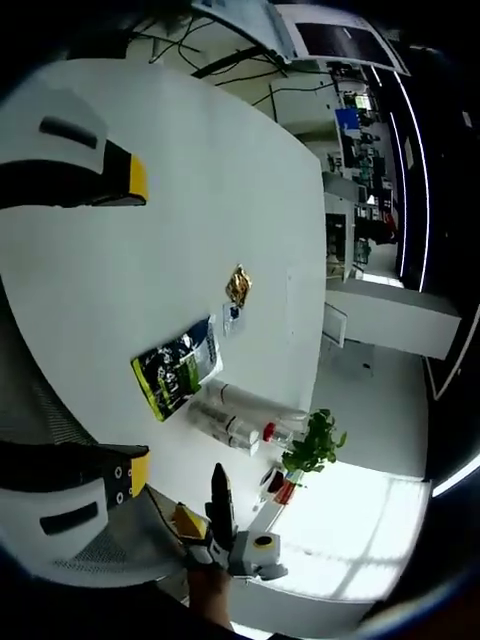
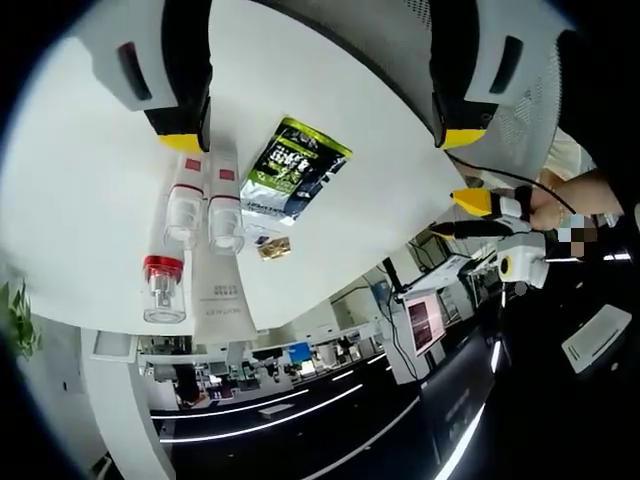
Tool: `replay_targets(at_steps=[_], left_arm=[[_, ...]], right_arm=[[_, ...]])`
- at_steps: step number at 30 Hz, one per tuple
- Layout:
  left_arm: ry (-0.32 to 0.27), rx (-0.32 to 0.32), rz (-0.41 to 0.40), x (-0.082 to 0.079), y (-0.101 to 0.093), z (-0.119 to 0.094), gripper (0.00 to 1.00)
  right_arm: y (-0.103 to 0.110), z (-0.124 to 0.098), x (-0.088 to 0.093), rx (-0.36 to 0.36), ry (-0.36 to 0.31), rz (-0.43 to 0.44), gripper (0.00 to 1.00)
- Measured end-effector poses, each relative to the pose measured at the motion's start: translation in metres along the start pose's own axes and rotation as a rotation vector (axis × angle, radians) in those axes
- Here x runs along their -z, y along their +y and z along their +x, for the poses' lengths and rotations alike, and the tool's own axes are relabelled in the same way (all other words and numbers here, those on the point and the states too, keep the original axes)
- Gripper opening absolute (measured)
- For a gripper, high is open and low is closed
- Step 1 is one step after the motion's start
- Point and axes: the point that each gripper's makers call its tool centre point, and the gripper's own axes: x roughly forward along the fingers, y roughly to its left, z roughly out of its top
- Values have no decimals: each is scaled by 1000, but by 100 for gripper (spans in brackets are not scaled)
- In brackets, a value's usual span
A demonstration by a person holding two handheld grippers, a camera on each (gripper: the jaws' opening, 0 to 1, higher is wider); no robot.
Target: Arrange the skincare products in the storage area until every visible bottle or jar stands upright without overlapping.
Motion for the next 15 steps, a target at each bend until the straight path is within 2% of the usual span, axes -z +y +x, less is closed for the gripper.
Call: replay_targets(at_steps=[3,12,15], left_arm=[[-18,-16,39,-5,0,0,91],[-49,4,25,-4,2,3,90],[-43,3,23,-4,2,3,90]], right_arm=[[0,1,2,1,17,-12,91],[-5,2,7,34,48,-11,90],[-6,2,9,45,59,-19,90]])
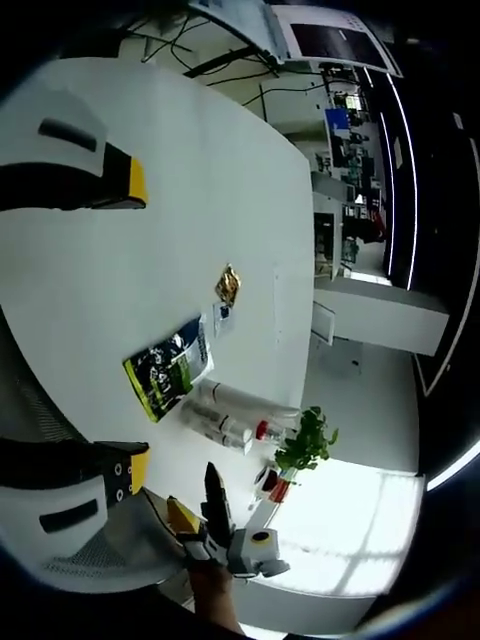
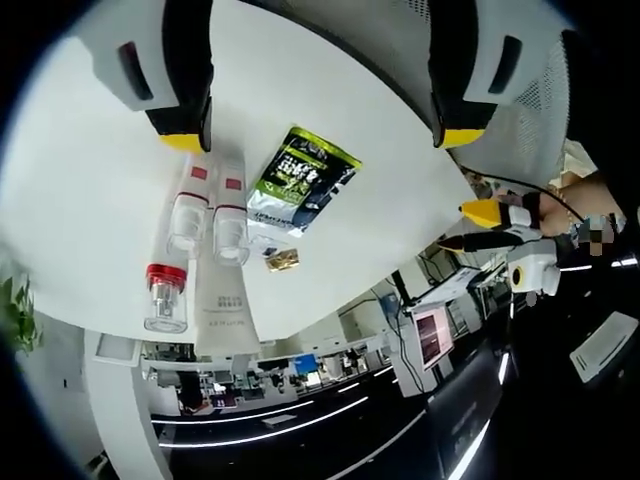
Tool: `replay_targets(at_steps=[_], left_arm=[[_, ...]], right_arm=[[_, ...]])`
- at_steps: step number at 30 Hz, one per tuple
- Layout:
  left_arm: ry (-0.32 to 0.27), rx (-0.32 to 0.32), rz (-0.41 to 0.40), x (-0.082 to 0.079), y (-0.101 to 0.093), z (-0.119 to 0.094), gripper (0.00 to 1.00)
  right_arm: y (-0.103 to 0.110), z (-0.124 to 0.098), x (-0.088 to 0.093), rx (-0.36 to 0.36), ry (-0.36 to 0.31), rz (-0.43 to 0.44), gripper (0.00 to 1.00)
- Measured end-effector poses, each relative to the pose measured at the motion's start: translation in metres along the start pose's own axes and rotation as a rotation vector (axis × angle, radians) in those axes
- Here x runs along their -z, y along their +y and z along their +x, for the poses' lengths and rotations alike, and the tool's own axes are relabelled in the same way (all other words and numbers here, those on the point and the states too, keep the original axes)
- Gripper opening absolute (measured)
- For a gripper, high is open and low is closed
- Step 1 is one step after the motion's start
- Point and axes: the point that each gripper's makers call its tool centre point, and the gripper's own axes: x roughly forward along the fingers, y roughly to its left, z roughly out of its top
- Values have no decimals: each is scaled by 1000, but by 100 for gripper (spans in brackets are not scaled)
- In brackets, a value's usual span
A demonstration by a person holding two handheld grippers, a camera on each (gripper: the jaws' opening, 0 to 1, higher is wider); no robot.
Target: Arrange the skincare products in the storage area until every visible bottle or jar stands upright without overlapping.
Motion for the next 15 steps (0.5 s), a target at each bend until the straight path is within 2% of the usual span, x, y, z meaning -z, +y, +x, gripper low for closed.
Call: replay_targets(at_steps=[2,8,15], left_arm=[[-4,1,-4,-1,0,0,90],[50,-20,-3,10,5,7,89],[53,4,-10,8,0,10,92]], right_arm=[[-1,-1,0,5,2,-4,89],[-4,-5,-3,33,2,-2,89],[-9,-16,2,58,17,-18,89]])
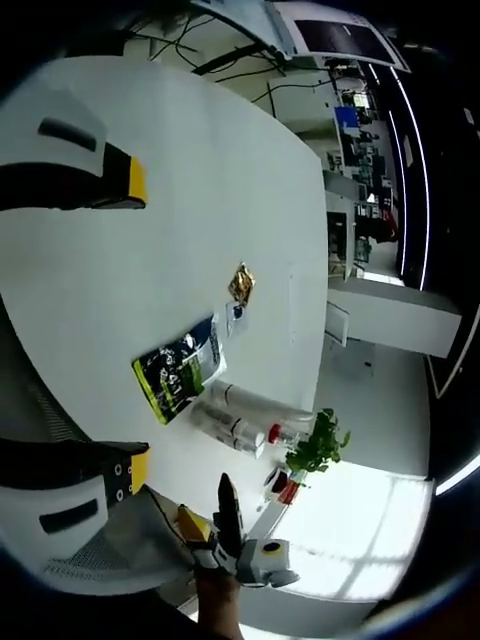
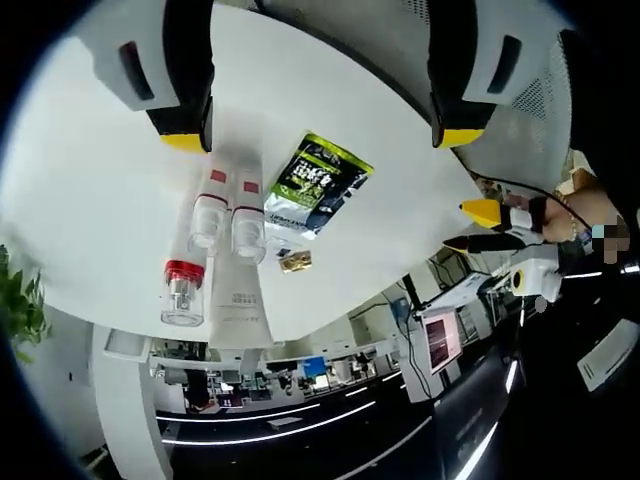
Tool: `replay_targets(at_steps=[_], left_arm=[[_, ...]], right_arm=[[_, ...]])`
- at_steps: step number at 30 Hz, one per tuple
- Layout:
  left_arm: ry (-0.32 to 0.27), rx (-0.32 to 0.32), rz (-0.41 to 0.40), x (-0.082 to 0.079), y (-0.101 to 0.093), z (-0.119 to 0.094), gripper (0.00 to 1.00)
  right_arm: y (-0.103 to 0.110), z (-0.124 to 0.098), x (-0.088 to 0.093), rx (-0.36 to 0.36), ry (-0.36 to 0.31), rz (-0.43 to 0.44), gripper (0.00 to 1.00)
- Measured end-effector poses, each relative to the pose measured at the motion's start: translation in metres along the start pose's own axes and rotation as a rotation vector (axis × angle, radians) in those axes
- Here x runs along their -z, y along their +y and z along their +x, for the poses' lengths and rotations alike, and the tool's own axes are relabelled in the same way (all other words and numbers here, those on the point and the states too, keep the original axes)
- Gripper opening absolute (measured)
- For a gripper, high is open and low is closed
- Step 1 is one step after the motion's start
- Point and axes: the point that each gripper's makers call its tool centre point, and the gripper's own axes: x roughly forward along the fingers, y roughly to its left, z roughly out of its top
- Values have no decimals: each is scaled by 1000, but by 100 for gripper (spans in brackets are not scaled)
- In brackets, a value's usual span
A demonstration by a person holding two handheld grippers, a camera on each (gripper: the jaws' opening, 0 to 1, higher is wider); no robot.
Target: Arrange the skincare products in the storage area until every visible bottle or jar stands upright without overlapping.
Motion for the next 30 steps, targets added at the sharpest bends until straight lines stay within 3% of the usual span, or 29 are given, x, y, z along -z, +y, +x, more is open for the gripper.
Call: replay_targets(at_steps=[5,16,22,30], left_arm=[[8,39,11,-8,-9,15,97],[46,49,34,-39,-23,71,92],[89,45,30,-41,-26,107,87],[142,-14,30,-43,-19,160,80]], right_arm=[[-5,-4,4,29,-5,3,88],[-3,-6,-1,48,-24,-20,86],[-2,-5,-3,47,-29,-30,85],[1,-6,-3,32,-27,-30,85]])
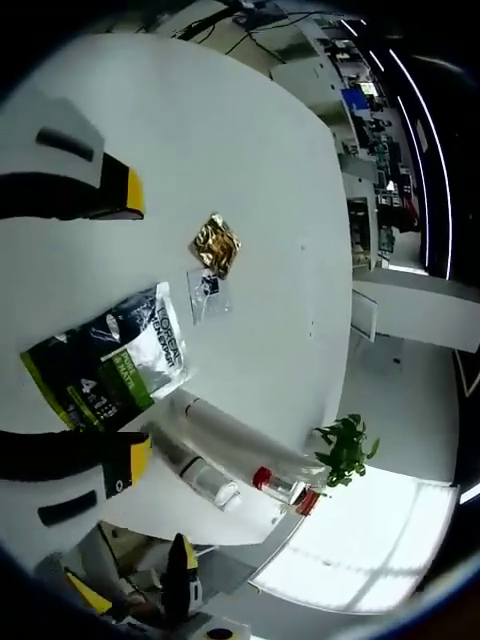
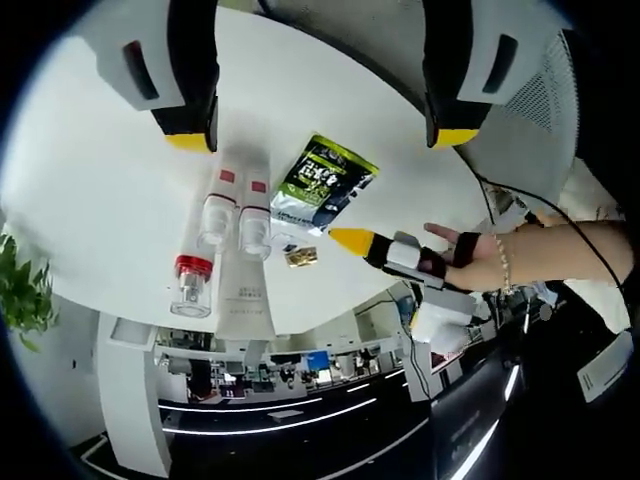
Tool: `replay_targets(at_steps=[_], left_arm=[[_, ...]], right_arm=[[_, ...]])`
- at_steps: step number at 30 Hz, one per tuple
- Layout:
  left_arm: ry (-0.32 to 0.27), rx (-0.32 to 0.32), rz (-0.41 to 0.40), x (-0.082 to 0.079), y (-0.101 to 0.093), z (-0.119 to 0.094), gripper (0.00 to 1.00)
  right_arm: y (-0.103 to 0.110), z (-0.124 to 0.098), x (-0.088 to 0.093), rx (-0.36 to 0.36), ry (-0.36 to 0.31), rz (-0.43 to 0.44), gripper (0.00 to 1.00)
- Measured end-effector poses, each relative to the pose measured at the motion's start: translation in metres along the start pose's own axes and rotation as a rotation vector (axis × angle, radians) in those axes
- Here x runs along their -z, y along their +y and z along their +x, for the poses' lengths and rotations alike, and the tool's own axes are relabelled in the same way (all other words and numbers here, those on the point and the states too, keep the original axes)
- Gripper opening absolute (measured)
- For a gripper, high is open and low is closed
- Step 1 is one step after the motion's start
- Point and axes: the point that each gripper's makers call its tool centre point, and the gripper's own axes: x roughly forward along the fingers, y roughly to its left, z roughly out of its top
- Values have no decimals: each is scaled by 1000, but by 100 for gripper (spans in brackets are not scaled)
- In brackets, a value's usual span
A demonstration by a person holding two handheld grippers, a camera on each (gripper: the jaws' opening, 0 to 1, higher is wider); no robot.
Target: Arrange the skincare products in the storage area until every visible bottle or jar stands upright without overlapping.
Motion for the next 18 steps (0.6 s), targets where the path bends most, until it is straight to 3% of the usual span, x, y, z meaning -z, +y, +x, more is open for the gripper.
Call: replay_targets(at_steps=[3,9,12,18], left_arm=[[-1,-15,0,-8,-3,12,78],[28,-57,6,-4,3,39,75],[39,-80,27,-10,-5,47,73],[49,-148,13,-11,7,70,71]], right_arm=[[1,0,0,-8,1,-2,84],[2,1,1,-14,8,5,83],[2,0,1,-13,4,14,82],[1,-1,0,-13,-2,38,82]])
